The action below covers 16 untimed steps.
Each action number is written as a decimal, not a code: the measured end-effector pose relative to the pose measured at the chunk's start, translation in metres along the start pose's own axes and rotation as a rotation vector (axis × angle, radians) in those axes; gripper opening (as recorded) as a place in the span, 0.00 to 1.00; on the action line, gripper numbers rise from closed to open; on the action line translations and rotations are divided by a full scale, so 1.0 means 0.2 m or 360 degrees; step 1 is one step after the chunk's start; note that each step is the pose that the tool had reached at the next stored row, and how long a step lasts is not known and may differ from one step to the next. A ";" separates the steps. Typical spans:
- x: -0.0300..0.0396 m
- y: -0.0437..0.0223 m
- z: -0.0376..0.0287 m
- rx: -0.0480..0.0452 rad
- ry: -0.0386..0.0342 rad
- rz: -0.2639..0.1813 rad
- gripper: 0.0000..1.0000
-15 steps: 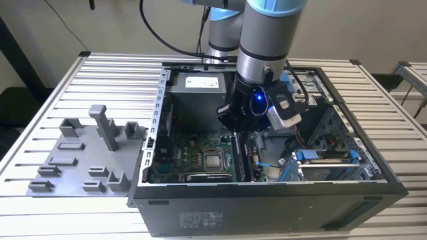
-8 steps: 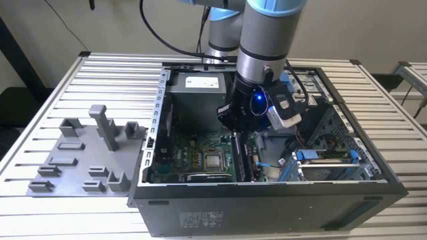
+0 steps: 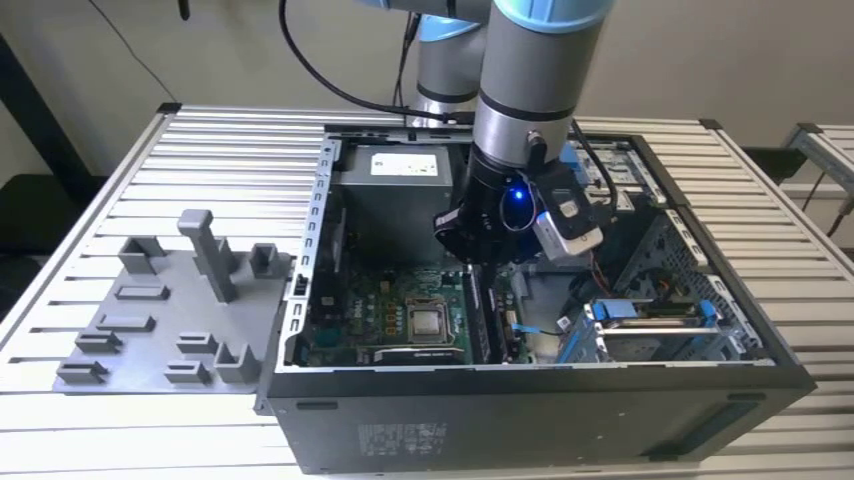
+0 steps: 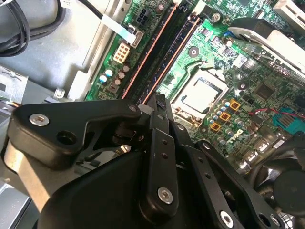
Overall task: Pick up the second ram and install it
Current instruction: 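Press down the second ram until it locks into place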
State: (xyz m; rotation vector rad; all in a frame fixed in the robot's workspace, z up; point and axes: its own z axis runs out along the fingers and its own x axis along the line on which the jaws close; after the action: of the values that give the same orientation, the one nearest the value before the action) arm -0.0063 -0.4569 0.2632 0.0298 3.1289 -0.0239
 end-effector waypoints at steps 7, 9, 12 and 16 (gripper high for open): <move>0.000 0.000 0.000 0.0000 0.0000 -0.0008 0.11; 0.000 0.000 0.000 0.0000 -0.0001 -0.0041 0.11; 0.000 0.000 0.000 -0.0002 -0.0002 -0.0125 0.11; 0.000 0.000 0.000 -0.0003 -0.0003 -0.0237 0.11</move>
State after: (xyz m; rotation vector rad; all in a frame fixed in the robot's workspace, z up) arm -0.0063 -0.4569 0.2633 -0.2033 3.1214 -0.0225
